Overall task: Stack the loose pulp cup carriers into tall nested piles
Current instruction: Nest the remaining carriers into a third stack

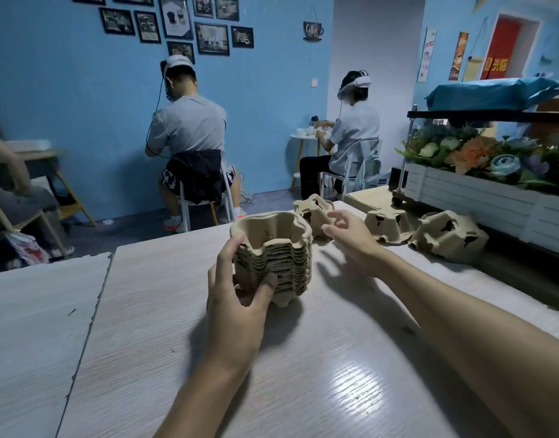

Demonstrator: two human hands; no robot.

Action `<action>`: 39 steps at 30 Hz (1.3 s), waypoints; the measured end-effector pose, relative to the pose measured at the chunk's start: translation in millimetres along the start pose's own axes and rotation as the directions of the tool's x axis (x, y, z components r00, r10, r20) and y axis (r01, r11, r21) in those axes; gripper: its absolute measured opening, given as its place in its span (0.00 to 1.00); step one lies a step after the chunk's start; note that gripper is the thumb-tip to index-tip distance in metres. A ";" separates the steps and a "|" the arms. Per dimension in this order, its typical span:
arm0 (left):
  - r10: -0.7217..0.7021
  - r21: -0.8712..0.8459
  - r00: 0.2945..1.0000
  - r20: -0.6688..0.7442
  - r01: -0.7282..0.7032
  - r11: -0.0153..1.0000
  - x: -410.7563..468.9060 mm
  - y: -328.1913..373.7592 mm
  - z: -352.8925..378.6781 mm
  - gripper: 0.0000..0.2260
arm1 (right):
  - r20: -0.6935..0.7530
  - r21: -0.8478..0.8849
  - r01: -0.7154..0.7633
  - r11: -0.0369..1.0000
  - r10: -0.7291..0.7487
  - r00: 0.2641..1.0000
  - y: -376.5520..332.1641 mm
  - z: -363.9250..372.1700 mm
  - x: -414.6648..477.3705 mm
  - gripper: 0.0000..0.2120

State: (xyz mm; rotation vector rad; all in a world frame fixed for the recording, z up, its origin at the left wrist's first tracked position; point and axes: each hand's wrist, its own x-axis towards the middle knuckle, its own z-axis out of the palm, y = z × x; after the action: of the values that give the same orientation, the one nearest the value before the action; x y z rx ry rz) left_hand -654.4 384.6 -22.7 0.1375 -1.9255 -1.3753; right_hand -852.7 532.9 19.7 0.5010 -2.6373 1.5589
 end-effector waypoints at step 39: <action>-0.008 -0.045 0.996 -0.088 0.004 0.999 -1.8 11.9 -0.9 0.25 | 0.229 -0.224 0.453 0.863 -0.405 0.885 8.4 -63.2 -89.6 0.29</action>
State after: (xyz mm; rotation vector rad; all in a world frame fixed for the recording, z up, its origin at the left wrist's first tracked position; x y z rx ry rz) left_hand -648.7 389.7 -13.4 0.1798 -1.8219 -1.3926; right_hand -778.6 613.8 26.5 1.1562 -2.5482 1.0427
